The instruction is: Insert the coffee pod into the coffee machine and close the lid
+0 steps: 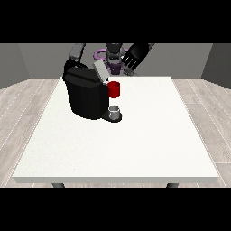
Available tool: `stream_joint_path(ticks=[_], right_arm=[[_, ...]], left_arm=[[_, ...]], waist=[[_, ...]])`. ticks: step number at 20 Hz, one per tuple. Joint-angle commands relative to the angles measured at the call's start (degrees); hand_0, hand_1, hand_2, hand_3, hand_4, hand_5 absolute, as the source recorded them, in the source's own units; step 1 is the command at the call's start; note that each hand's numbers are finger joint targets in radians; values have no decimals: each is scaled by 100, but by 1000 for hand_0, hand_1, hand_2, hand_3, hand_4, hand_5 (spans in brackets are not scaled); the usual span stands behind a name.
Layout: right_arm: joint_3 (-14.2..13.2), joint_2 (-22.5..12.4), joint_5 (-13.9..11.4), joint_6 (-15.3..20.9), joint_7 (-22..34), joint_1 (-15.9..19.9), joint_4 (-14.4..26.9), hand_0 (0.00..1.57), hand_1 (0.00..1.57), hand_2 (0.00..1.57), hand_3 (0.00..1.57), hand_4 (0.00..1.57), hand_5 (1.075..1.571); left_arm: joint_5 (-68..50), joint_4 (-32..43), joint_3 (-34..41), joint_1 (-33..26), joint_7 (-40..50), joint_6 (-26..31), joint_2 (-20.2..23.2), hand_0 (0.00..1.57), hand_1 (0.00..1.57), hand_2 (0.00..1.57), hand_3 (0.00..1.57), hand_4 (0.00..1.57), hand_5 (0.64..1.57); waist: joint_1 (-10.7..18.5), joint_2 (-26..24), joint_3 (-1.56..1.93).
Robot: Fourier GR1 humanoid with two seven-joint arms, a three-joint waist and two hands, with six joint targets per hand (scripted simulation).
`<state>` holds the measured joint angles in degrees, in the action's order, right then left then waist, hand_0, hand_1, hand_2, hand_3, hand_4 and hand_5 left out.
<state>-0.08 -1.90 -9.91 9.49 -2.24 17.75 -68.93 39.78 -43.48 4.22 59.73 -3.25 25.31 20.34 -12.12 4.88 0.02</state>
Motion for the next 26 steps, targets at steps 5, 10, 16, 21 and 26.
stream_joint_path(ticks=[5, 10, 16, 21, 26], right_arm=[[232, 88, -218, 140, 391, 328, -550, 0, 0, 0, 0, 37, 1571], [-116, -289, 124, -263, 132, 408, -508, 0, 0, 0, 0, 186, 1571], [-178, -141, -5, 89, -101, 569, -352, 0, 0, 0, 0, 147, 1571], [-280, -190, 37, 91, 183, 716, -260, 0, 0, 0, 0, 0, 1571], [-344, -195, 123, 68, -88, 587, -301, 0, 0, 0, 0, 153, 1571]], left_arm=[[111, 338, 276, 724, 186, -74, 477, 1203, 1203, 1267, 1262, 487, 1571], [38, 395, 380, 858, 68, -3, 583, 1239, 1239, 1290, 1248, 479, 1571], [135, 398, 266, 1087, -67, 66, 581, 1207, 1207, 1280, 1238, 475, 1571], [197, 452, 182, 1016, 39, -105, 247, 1195, 1195, 1260, 1229, 464, 1571], [223, 538, 254, 1134, 18, -79, 427, 1243, 1243, 1284, 1230, 423, 1571]], waist=[[-577, 508, -3], [-620, 815, -1], [-456, 1158, 1], [-387, 1092, 1], [-535, 1151, 2]])
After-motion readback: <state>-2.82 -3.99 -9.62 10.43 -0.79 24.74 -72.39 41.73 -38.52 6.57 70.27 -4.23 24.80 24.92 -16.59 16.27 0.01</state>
